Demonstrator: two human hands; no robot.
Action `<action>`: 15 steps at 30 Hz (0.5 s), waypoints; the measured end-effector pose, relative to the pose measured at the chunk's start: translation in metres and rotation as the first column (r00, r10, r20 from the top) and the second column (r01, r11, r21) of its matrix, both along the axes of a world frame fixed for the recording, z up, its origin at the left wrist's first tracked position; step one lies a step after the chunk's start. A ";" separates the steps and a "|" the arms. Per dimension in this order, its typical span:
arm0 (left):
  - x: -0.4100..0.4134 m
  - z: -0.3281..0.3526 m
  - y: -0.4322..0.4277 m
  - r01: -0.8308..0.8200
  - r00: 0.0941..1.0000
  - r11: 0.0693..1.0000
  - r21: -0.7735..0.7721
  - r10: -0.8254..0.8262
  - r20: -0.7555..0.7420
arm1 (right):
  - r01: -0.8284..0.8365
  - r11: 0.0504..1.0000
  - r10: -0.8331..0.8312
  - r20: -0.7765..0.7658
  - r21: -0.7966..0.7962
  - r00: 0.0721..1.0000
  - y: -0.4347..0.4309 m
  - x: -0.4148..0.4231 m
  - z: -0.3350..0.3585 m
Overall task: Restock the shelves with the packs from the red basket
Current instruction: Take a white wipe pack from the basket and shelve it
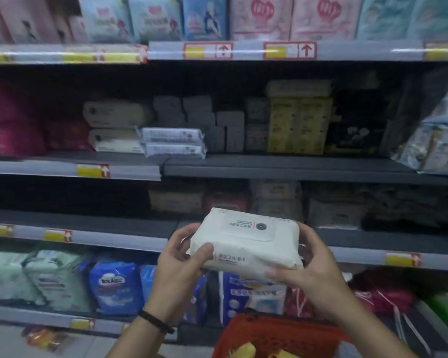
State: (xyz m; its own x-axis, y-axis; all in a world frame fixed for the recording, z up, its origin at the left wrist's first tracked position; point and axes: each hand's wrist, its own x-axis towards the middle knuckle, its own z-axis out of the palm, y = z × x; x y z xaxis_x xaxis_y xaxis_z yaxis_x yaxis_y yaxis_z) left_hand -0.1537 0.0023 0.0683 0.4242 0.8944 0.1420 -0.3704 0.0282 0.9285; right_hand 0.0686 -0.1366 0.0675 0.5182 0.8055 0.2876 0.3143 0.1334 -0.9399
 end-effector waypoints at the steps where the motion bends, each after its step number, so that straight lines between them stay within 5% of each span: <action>1: -0.012 0.013 0.007 -0.024 0.999 0.998 0.066 0.027 -0.035 | -0.002 1.000 0.002 -0.007 0.013 1.000 0.011 -0.010 0.014; 8: -0.081 0.091 0.053 -0.300 0.944 0.909 0.288 0.326 -0.045 | -0.094 0.986 0.100 -0.040 0.137 0.994 0.110 -0.089 0.083; 15: -0.139 0.121 0.158 -0.506 0.852 0.821 0.263 0.523 0.008 | -0.234 0.970 0.217 0.207 0.060 0.954 0.213 -0.147 0.145</action>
